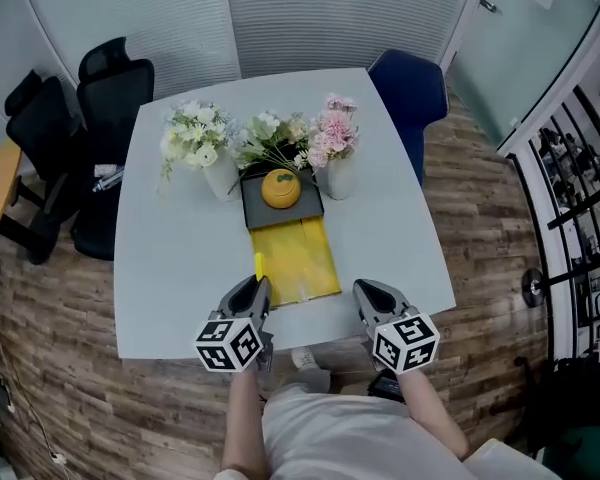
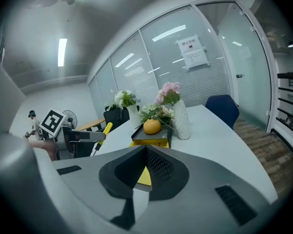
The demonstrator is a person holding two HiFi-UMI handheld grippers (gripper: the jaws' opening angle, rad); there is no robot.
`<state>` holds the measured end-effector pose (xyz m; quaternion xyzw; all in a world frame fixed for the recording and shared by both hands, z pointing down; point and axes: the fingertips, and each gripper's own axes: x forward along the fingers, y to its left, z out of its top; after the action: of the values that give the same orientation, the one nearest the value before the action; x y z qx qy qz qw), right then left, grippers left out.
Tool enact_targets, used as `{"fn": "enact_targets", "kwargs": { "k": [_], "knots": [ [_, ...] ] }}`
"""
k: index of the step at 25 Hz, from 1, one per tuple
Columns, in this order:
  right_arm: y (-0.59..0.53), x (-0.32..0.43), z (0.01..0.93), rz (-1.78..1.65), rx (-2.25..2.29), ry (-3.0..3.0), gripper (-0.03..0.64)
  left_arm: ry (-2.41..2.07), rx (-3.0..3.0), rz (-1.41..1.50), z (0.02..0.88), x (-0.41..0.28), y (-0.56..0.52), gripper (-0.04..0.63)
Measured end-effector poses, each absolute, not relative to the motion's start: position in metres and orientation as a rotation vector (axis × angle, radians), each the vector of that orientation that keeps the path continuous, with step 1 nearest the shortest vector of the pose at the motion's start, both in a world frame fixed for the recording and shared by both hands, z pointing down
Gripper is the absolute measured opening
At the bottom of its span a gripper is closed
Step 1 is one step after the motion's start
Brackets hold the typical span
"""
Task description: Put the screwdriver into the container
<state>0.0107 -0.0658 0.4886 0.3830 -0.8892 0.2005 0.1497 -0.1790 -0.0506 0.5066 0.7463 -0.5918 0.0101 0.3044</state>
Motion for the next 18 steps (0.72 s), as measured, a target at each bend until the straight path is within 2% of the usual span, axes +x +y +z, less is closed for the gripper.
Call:
{"fn": "enact_targets", "kwargs": {
  "k": [18],
  "knots": [
    [-0.115,0.017,0.497,0.626,1.212,-2.517,0.015,-1.462,2.020,0.076,0.519,-0.172,-0.116,0.066]
  ]
}}
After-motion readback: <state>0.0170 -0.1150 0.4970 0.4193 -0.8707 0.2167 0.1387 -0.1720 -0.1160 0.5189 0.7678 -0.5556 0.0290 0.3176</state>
